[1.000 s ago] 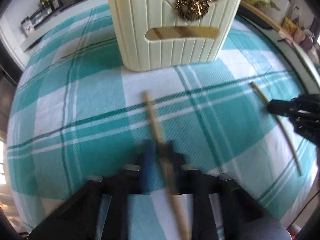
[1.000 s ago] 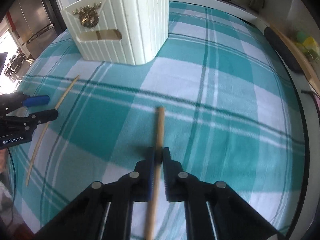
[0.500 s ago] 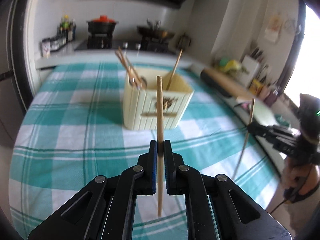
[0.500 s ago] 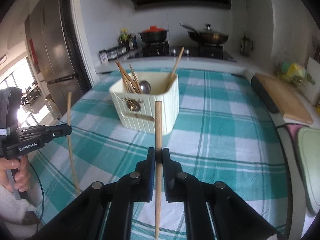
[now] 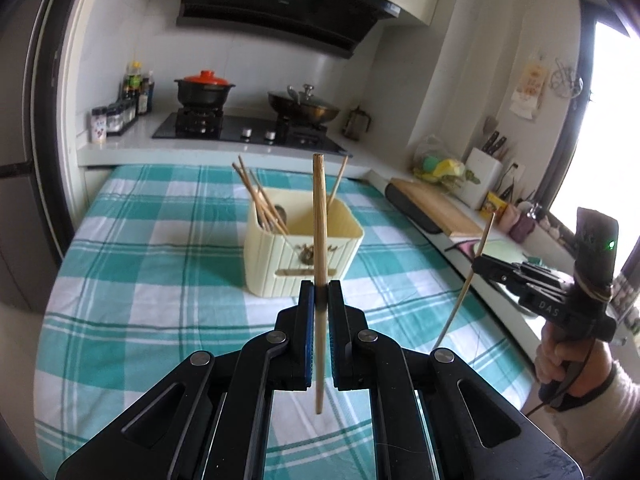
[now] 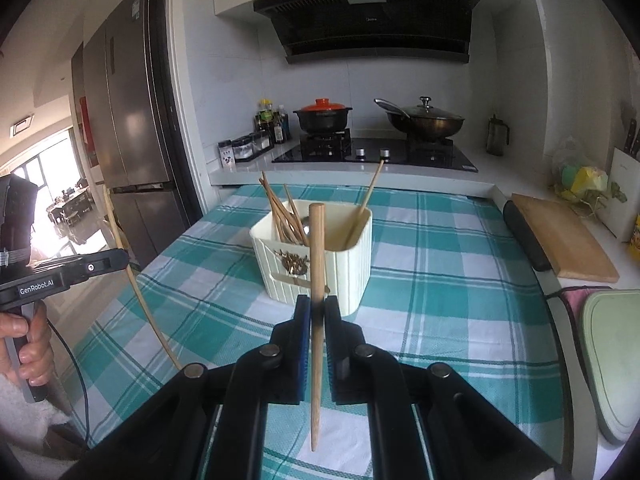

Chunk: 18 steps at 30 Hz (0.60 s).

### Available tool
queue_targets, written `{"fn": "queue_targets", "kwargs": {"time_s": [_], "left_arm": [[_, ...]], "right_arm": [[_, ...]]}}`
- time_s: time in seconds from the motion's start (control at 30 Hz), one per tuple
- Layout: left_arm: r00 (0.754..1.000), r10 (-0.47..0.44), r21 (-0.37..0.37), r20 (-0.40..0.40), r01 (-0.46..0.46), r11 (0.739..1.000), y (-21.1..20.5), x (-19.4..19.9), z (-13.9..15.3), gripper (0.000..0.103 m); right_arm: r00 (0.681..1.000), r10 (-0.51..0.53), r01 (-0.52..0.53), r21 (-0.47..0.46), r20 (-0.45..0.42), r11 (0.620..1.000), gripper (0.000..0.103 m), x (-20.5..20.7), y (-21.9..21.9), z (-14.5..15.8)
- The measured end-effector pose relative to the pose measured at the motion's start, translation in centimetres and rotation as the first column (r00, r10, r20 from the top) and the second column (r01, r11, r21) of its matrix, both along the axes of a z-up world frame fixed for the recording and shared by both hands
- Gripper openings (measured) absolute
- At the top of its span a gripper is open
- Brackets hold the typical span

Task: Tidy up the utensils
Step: 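Lift the left tool's chopstick into the holder and open while the right tool drops its own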

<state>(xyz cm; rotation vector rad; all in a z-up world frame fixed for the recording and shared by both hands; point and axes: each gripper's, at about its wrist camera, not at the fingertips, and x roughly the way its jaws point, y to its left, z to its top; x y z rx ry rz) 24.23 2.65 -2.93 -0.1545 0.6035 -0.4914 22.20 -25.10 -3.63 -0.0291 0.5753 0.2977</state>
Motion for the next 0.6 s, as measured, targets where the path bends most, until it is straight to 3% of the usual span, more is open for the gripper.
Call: {"fn": "queue_targets", "kwargs": {"time_s": [0.17,0.6], "left_arm": [[0.998,0.032,0.066,0.053,-0.035,0.997,-0.5,0.2,1.6,0.005],[0.991,0.073,0.17,0.11,-0.091,0.981,-1.5,0.8,1.7,0.005]], "right_arm": [[1.0,0.009,-0.009,-0.01,0.016,1.0,0.007,0.5,0.2,0.7],[0.999,0.031,-0.03,-0.024,0.019,0.999,0.007,1.0,1.1,1.3]]}}
